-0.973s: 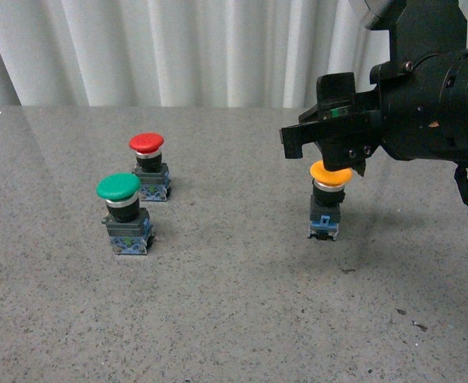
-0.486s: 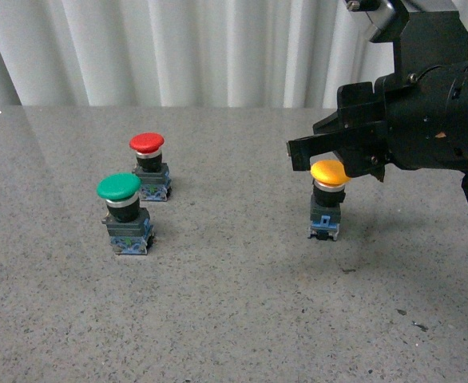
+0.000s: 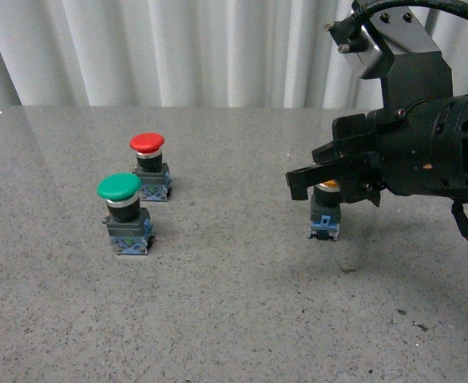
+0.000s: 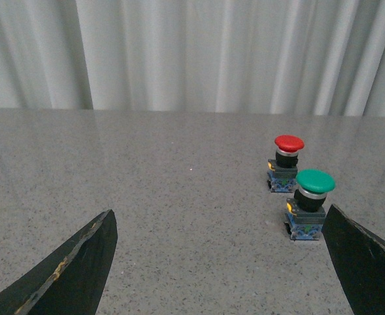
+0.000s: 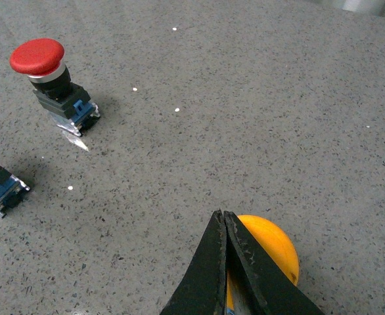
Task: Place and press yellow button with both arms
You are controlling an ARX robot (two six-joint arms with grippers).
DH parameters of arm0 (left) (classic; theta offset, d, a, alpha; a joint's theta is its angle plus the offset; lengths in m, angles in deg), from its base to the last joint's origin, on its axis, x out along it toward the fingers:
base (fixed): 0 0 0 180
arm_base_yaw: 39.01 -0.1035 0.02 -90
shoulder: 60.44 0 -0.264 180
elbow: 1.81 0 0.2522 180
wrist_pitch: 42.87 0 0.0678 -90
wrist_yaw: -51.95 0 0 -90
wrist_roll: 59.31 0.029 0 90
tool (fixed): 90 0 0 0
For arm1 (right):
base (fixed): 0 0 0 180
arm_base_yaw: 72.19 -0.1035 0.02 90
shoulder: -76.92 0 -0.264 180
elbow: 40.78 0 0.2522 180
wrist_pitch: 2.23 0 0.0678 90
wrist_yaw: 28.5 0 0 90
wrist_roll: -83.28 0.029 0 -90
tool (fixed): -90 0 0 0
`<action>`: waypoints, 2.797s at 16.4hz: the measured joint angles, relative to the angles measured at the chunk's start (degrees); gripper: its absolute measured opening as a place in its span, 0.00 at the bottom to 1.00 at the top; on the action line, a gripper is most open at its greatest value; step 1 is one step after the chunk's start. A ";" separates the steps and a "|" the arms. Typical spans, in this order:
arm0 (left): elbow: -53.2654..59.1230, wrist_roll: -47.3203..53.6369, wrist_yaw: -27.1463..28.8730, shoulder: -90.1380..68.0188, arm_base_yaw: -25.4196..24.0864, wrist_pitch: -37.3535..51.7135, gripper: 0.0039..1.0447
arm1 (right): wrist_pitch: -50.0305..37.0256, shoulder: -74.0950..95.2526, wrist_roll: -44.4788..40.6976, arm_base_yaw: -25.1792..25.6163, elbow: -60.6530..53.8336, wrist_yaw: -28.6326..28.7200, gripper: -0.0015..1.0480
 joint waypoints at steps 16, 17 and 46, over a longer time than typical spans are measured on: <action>0.00 -0.02 0.00 0.00 0.00 0.00 0.94 | 3.34 1.27 -2.25 0.79 0.55 -0.48 0.02; 0.00 0.00 0.00 0.00 0.00 0.00 0.94 | 3.37 1.31 -2.43 0.79 0.59 -0.46 0.02; 0.00 0.00 0.00 0.00 0.00 0.00 0.94 | -12.13 -46.75 1.29 12.87 -35.06 -17.16 0.02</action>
